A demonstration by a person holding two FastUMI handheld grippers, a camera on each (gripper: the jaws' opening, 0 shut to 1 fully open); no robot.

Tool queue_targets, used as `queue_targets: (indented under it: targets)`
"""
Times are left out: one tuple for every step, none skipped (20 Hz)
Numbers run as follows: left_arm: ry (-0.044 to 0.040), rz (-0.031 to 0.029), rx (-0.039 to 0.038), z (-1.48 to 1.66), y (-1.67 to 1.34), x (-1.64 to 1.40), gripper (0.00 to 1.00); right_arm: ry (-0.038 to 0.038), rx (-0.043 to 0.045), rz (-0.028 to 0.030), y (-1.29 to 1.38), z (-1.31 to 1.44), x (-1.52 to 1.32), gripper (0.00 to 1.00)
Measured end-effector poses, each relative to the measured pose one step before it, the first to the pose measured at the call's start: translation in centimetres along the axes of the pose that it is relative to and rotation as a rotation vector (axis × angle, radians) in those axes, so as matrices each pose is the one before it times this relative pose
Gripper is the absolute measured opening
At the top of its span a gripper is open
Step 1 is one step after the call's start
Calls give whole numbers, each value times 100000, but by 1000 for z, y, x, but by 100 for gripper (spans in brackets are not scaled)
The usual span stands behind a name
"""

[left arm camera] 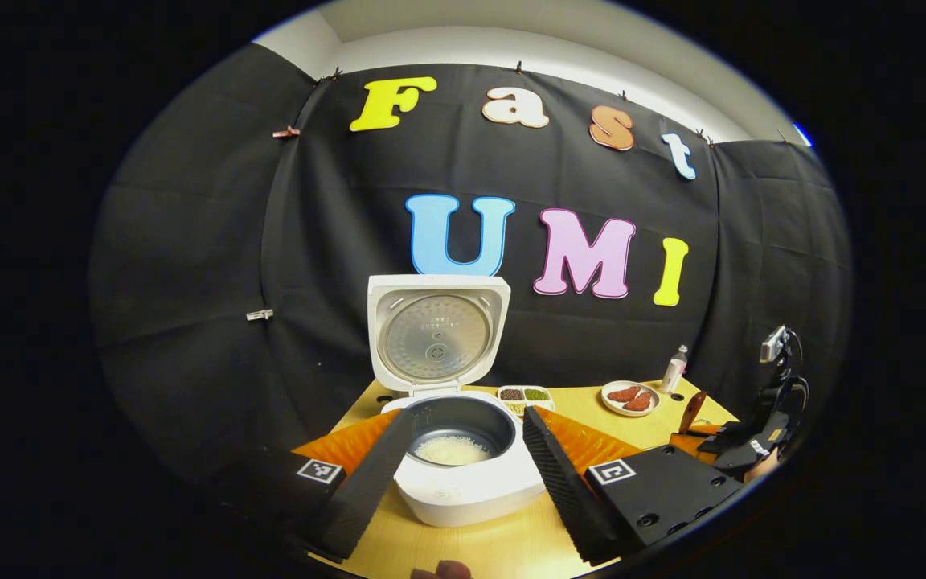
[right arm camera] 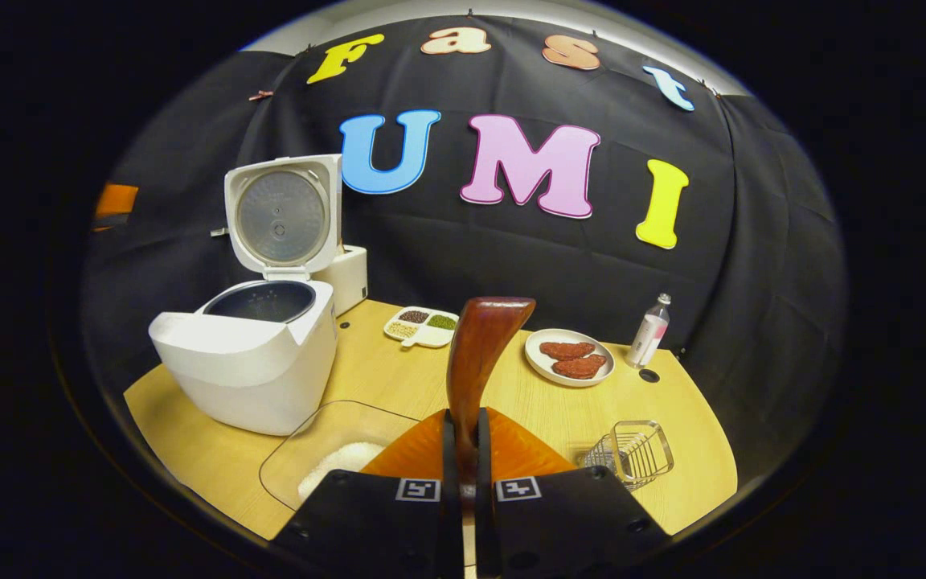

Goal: Close the left gripper, press the button to open the rice cooker; take a wooden spoon from the chopstick holder with the right hand, scoop a spoonful of rice and pour it into the rice cooker, then put the wooden spoon back into the chopstick holder.

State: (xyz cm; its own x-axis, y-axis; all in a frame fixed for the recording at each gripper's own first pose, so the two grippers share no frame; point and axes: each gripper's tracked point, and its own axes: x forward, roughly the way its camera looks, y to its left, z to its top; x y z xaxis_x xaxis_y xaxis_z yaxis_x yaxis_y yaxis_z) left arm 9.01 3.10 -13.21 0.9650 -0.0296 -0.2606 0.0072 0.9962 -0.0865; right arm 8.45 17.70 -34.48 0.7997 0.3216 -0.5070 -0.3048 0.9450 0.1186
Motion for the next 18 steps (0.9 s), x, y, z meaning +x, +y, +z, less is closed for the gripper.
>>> queue_targets:
  targets:
    - [335, 91, 45, -83, 106, -24, 96, 964, -1269, -752, 52, -482, 379, 10]
    - [-6, -49, 205, -81, 74, -31, 96, 1207, -1062, -769, 103, -628, 368, 10]
    - [91, 5, 265, 20, 13, -1, 96, 1951, -353, -742, 132, -717, 329, 10]
    - [88, -93, 140, -107, 95, 97, 96, 2386, 833, 155, 361, -835, 197, 10]
    - [35, -162, -97, 10, -33, 103, 96, 2655, 2397, 1241, 682, -949, 76, 11]
    - [78, -292, -227, -29, -46, -17, 95, 552, 2664, 1090, 652, -322, -136, 11]
    - [17, -205, -198, 14, 78, 56, 95, -721, 1468, 762, 566, -106, -79, 11]
    - [307, 53, -105, -223, 108, -86, 95, 691, 923, 1399, 949, 89, -140, 10]
    - [408, 127, -29, -185, 98, -41, 95, 644, 754, 1615, 952, -126, -66, 10]
    - [67, 194, -102, -166, 139, -112, 95, 583, 1000, 1322, 860, -265, -91, 11]
    - [-109, 154, -266, 50, 173, -136, 96, 308, 1622, 1084, 801, -85, 16, 11]
    - [-136, 172, -381, -21, 115, -254, 96, 682, 2852, 1180, 772, -65, 62, 11]
    - [156, 277, -283, -19, 186, -161, 96, 604, 3566, 823, 720, -162, 68, 14]
    - [259, 334, -106, -213, 161, -190, 96, 467, 3552, 305, 514, -87, 57, 11]
    - [103, 372, 170, 3, 181, -156, 95, 647, 3573, 305, 307, -16, 141, 11]
    - [215, 383, 305, -30, 177, -149, 95, 862, 4074, 199, 188, -53, 205, 11]
    - [91, 215, 373, 4, 103, -130, 96, 1033, 4815, 286, 36, -7, 126, 11]
    - [-34, 152, 388, 121, 65, -78, 96, 783, 5745, 372, -163, -43, 218, 11]
